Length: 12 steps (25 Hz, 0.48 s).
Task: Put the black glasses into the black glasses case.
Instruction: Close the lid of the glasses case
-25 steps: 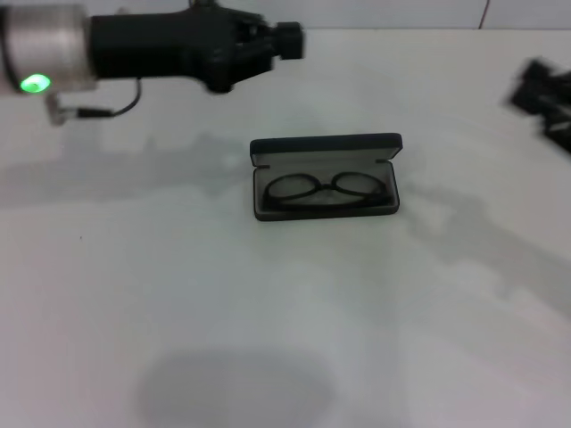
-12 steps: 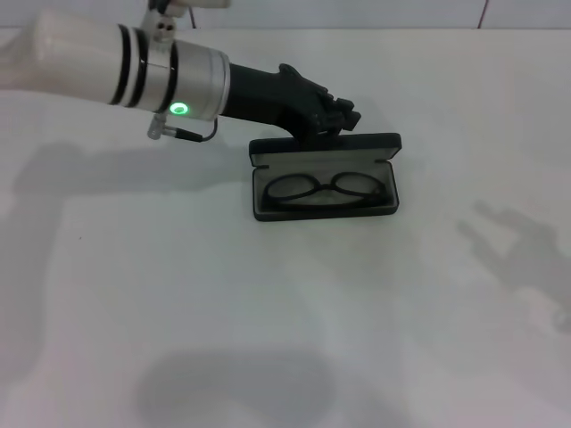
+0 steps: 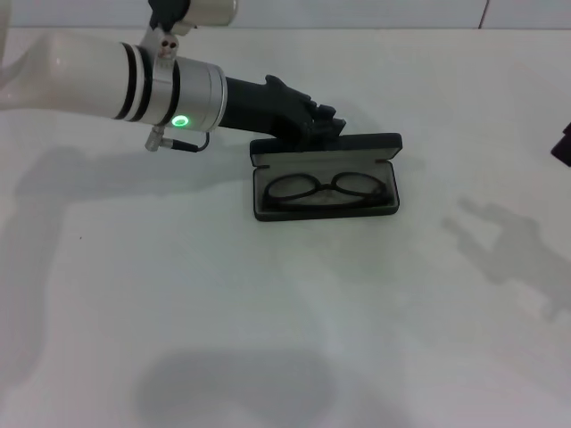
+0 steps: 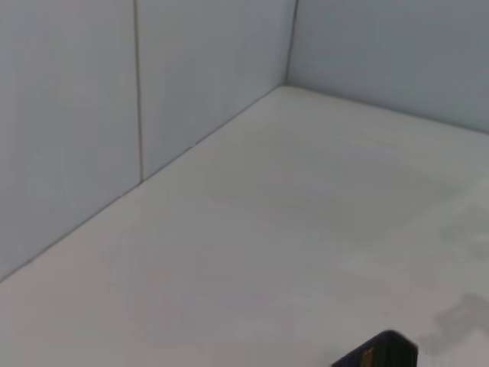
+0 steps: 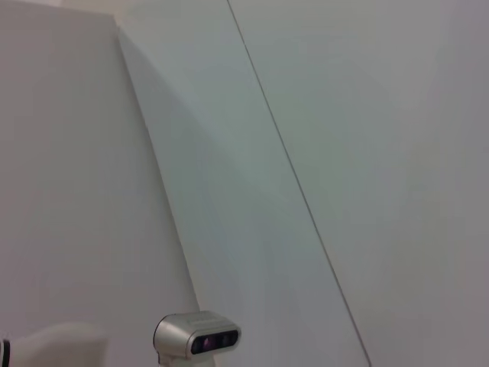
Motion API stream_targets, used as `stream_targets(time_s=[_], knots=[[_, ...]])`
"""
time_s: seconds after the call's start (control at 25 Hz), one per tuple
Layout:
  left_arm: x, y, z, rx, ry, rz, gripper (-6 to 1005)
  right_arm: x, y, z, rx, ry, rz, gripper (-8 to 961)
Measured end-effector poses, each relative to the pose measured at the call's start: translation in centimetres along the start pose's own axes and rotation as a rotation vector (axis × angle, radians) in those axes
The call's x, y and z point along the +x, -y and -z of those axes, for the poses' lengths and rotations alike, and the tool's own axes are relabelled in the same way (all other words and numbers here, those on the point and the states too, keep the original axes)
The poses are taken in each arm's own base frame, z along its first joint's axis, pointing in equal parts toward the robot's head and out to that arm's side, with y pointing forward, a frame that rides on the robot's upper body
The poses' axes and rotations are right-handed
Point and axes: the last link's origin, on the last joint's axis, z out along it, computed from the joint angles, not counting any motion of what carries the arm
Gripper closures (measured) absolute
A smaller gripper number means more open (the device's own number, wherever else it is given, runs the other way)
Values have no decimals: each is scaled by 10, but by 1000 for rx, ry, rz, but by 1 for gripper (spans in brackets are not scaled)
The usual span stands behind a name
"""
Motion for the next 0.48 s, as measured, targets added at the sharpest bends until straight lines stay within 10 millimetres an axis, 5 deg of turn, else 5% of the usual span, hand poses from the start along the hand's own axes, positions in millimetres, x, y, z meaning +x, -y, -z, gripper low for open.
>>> stream_targets(time_s=[0.48], knots=[[-6,-3,-4,-6,37,-13,772,4,7,-5,29,-28,-5,568]])
